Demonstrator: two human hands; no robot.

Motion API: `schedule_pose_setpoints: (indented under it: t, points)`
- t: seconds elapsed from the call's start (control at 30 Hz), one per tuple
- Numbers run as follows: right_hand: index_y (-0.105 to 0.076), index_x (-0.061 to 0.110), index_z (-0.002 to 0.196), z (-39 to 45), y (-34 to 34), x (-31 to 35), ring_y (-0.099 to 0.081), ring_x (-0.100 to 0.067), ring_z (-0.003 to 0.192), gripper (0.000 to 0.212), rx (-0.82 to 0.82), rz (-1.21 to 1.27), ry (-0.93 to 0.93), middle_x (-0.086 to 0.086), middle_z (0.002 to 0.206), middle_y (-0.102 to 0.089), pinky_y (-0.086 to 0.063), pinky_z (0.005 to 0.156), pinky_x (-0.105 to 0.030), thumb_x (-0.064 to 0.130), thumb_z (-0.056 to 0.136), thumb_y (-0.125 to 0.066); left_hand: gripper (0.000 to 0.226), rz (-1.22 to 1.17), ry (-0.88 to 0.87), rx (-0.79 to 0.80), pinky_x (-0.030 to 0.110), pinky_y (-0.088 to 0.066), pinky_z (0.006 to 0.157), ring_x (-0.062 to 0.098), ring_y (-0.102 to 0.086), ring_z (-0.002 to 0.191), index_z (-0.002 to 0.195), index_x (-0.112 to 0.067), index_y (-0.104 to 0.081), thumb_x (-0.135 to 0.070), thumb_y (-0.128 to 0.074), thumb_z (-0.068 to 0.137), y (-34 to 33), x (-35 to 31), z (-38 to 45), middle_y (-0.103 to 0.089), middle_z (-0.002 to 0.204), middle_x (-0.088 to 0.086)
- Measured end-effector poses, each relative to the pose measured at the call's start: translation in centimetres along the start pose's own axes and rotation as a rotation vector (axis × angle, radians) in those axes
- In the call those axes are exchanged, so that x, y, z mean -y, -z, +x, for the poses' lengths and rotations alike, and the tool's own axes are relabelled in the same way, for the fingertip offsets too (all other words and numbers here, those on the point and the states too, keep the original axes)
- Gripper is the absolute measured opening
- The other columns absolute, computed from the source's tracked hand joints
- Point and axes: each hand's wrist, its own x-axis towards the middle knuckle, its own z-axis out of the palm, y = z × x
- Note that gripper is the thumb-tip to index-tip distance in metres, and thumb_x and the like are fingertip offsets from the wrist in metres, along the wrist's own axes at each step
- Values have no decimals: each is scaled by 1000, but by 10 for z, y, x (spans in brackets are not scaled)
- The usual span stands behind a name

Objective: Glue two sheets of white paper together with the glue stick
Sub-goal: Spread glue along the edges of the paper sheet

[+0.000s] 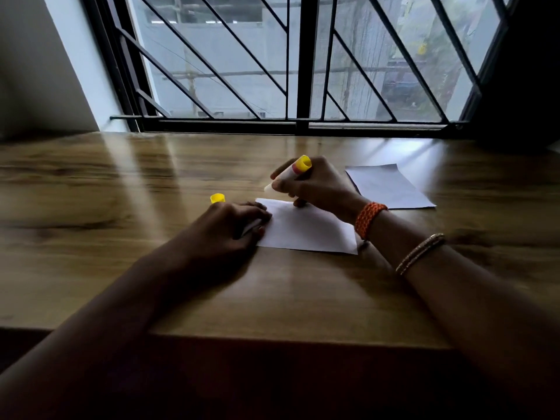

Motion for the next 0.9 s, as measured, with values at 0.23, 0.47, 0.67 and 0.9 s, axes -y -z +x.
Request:
schedule_pose_setpoints:
  t: [0.23, 0.47, 0.67, 0.9]
  points:
    - [-73, 14, 86, 11, -11, -2, -66, -25, 65, 18, 12, -79, 105, -11, 75, -71, -58, 66, -44, 8, 69, -72, 40, 109, 121, 9, 21, -35, 96, 21, -54, 115, 108, -17, -69, -30, -47, 78, -4, -3, 0, -59, 128, 8]
    - [-72, 8, 81, 20, -7, -3, -66, -21, 70, 14, 34, -108, 101, -14, 77, -71, -60, 73, -49, 4, 68, -76, 45, 135, 196, 14, 37, -41, 99, 19, -49, 118, 118, -26, -62, -38, -41, 80, -7, -2, -2, -58, 130, 3]
    - [-72, -1, 82, 28, -3, 3, -64, -26, 68, 15, 129, -148, 95, -24, 83, -71, -57, 74, -45, 6, 71, -77, 34, 127, 213, 22, 37, -41, 101, 16, -48, 120, 118, -26, -63, -30, -49, 88, -7, -1, -1, -58, 131, -2]
    - [-72, -2, 81, 27, -7, -5, -61, -18, 61, 20, 77, -139, 83, -19, 74, -70, -55, 62, -39, 12, 71, -79, 40, 80, 229, 7, 40, -44, 97, 15, -50, 115, 113, -27, -66, -36, -46, 80, -5, -3, -1, -62, 123, -3]
